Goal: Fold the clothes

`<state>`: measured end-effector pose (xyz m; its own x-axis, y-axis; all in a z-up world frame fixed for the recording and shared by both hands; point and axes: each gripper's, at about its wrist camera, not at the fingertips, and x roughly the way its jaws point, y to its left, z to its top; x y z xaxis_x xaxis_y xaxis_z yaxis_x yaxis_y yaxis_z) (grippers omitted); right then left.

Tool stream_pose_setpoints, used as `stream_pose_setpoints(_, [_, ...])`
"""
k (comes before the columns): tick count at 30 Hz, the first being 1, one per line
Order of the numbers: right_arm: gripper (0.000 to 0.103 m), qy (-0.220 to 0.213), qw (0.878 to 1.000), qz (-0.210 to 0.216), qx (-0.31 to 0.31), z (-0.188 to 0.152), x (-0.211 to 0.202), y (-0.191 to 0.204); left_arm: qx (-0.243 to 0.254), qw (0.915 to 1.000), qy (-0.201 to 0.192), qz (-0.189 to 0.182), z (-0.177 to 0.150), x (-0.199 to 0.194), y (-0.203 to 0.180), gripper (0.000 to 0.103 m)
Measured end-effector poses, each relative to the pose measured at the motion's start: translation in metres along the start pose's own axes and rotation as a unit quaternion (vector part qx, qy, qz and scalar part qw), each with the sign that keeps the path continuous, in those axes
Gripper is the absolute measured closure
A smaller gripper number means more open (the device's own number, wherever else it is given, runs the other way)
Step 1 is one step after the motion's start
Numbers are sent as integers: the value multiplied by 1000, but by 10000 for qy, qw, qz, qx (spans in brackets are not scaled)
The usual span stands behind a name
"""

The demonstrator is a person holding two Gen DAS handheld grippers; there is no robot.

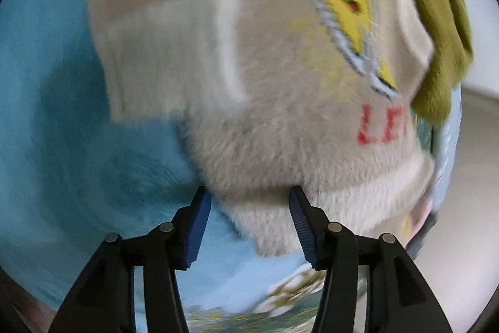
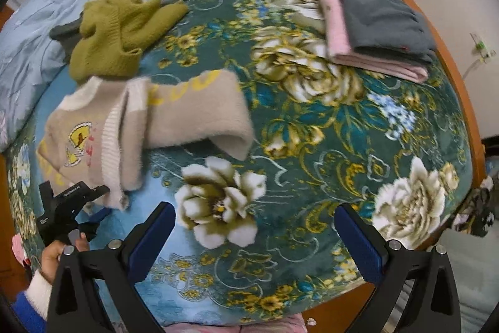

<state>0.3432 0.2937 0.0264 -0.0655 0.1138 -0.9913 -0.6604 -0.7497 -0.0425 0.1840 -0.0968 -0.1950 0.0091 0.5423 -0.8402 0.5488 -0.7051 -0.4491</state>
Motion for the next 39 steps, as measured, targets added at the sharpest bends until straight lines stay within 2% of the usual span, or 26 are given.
stream_pose_setpoints(4, [0, 3, 9998, -142, 163, -10, -7, -21, -799, 9954, -51, -533, 1, 5, 20, 54])
stream_pose_setpoints(6, [0, 1, 9995, -164, 278, -14, -9, -30, -992, 9919, -82, -783, -1, 4, 23, 77])
stream_pose_setpoints(7, [0, -2, 9993, -161, 329, -15, -10, -33, -1078, 9904, -113, -861, -1, 3, 25, 83])
stream_pose_setpoints(8, [0, -11, 9992, -145, 369, -16, -11, -35, -1096, 9900, -146, -873, 0, -1, 25, 94])
stream_pose_setpoints(14, [0, -112, 9996, 48, 236, -17, -16, -27, -657, 9943, -379, -753, 4, -32, 19, 95])
stream_pose_setpoints(18, [0, -177, 9995, 248, 4, -14, -15, -11, -69, 9950, -674, -739, 3, -75, 25, 95])
stream_pose_setpoints(20, [0, -206, 9991, 363, -60, -12, -14, -6, 202, 9939, -880, -636, 5, -101, 34, 95])
stream_pose_setpoints(23, [0, -226, 9982, 528, -156, -11, -11, -1, 483, 9903, -1271, -270, 1, -139, 55, 95])
stream_pose_setpoints(25, [0, -231, 9975, 624, -216, -11, -8, 2, 453, 9870, -1532, 187, -6, -159, 66, 95])
stream_pose_setpoints(27, [0, -227, 9970, 703, -226, -12, -6, 0, 294, 9813, -1767, 705, -31, -165, 98, 95])
stream_pose_setpoints(30, [0, -176, 9962, 814, -248, -12, 1, -3, 48, 9770, -1713, 1267, -27, -169, 136, 96])
stream_pose_setpoints(34, [0, -107, 9948, 942, -361, -12, 12, -3, 67, 9721, -1728, 1585, -35, -166, 138, 96])
stream_pose_setpoints(39, [0, -144, 9907, 1328, -266, 0, 25, -13, -210, 9741, -1766, 1400, -58, -154, 112, 96])
